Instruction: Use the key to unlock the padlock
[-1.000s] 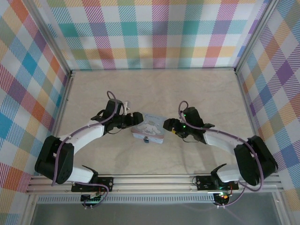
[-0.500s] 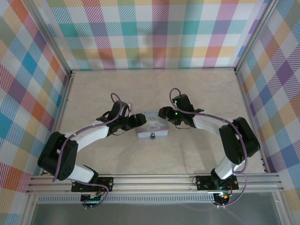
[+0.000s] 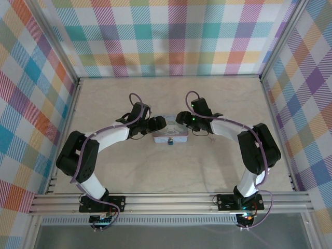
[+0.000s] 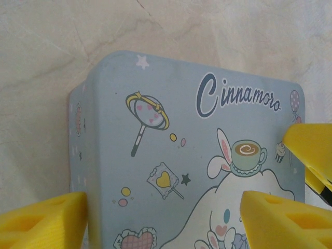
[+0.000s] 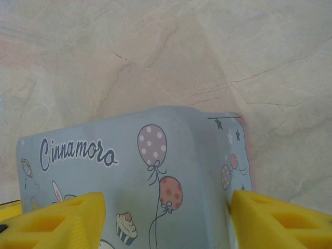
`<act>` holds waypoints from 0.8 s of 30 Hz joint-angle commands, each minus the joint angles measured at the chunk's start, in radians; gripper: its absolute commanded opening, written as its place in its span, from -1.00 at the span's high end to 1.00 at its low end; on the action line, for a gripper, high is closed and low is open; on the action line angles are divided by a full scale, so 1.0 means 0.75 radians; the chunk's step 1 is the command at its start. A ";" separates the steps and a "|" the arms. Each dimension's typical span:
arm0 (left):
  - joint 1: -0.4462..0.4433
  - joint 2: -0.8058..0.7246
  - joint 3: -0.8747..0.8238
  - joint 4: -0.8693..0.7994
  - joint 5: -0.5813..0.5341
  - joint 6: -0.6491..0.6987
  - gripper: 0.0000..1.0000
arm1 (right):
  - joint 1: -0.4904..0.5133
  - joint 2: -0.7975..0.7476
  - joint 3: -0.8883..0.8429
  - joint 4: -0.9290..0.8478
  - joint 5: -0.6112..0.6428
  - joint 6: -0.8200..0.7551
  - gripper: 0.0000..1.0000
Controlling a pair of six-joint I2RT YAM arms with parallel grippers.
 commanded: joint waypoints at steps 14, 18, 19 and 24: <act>-0.025 -0.174 -0.024 -0.052 -0.087 0.039 -0.71 | 0.001 -0.118 -0.009 -0.124 -0.035 -0.066 -0.51; -0.024 -0.243 -0.052 -0.084 -0.122 0.048 -0.73 | -0.001 -0.186 -0.053 -0.131 -0.029 -0.068 -0.54; -0.024 -0.263 -0.059 -0.093 -0.129 0.050 -0.73 | -0.001 -0.202 -0.067 -0.137 -0.028 -0.072 -0.56; -0.024 -0.396 -0.119 -0.182 -0.172 0.055 -0.73 | -0.001 -0.342 -0.121 -0.230 0.036 -0.118 -0.57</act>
